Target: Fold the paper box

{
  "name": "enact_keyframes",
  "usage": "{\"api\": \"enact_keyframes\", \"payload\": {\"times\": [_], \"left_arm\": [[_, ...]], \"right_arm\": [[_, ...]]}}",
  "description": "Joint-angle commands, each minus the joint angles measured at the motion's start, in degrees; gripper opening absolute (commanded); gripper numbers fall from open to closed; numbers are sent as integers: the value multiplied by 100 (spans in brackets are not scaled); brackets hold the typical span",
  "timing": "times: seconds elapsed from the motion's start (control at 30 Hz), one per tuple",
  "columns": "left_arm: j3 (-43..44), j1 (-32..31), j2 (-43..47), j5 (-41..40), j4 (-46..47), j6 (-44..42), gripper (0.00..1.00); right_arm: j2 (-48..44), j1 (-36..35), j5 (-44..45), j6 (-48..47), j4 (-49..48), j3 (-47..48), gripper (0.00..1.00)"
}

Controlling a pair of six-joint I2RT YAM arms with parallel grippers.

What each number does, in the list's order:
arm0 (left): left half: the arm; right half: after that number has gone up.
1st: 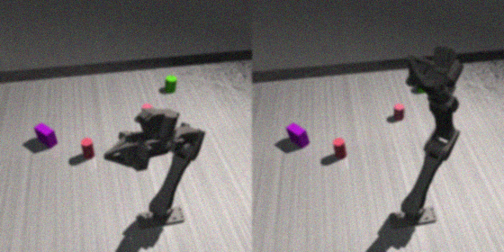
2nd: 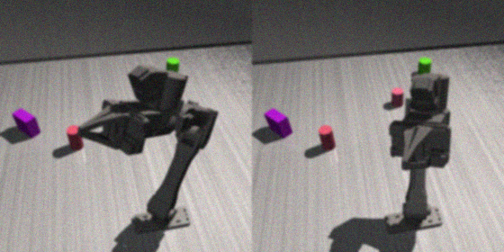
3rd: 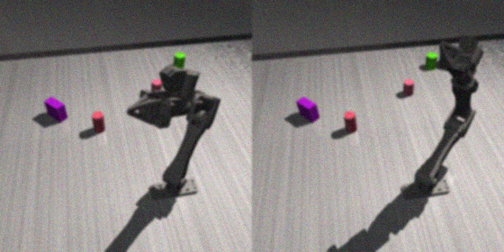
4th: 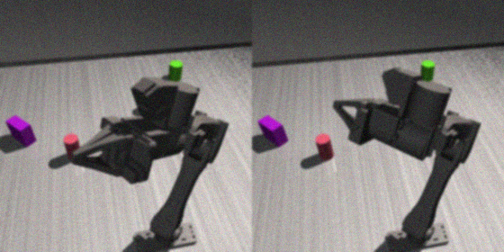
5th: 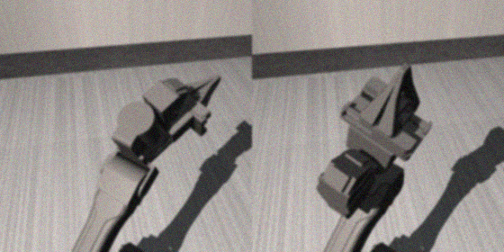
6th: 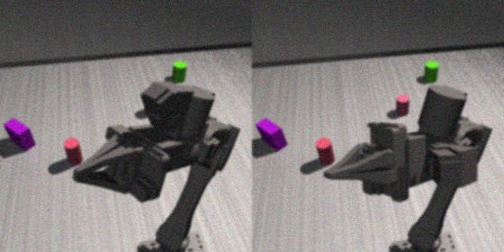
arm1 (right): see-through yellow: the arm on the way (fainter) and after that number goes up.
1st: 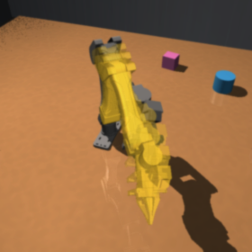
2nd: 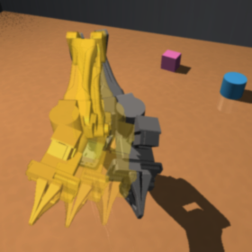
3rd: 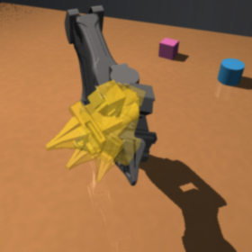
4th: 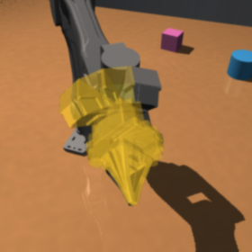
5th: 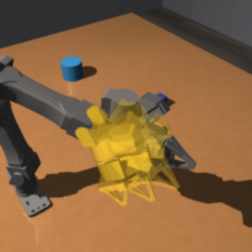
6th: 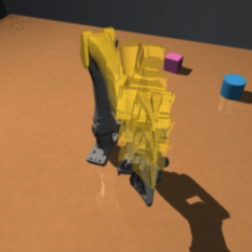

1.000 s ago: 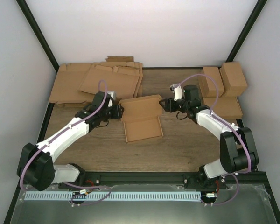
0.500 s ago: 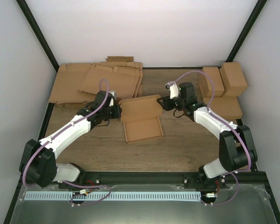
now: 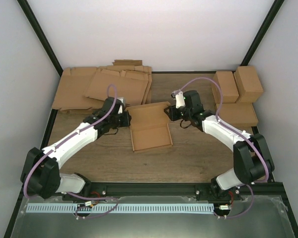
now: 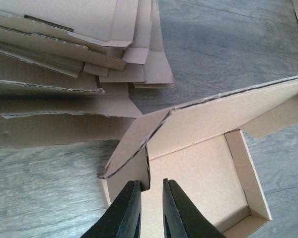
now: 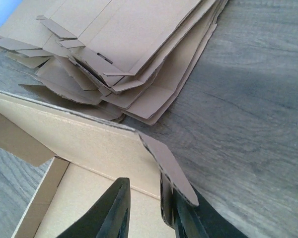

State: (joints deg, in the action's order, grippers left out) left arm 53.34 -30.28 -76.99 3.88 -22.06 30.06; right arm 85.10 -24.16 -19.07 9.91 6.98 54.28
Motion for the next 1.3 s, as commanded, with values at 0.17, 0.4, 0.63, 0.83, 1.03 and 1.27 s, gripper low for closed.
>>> {"api": "enact_keyframes", "payload": {"times": [0.17, 0.4, 0.63, 0.83, 1.03, 1.27], "left_arm": [[-398, -504, 358, -322, 527, 661, 15], [-965, -876, 742, -664, 1004, 1223, 15], [-1262, -1229, 791, -751, 1263, 1547, 15], [-1421, -1344, 827, -834, 1163, 1608, 15], [-1713, -1362, 993, -731, 1125, 1559, 16], [-1780, -1376, 1055, -717, 1021, 1467, 18]], "right_arm": [[-676, -312, 239, 760, -367, -528, 21], [-1102, -472, 408, 1133, -695, -1168, 14], [-1426, -980, 971, 1434, -726, -1540, 12], [-1683, -1020, 1116, 1655, -778, -1895, 12], [-1798, -1115, 1115, 2009, -709, -2060, 15], [-1702, -1328, 1333, 2110, -642, -1987, 17]]}}
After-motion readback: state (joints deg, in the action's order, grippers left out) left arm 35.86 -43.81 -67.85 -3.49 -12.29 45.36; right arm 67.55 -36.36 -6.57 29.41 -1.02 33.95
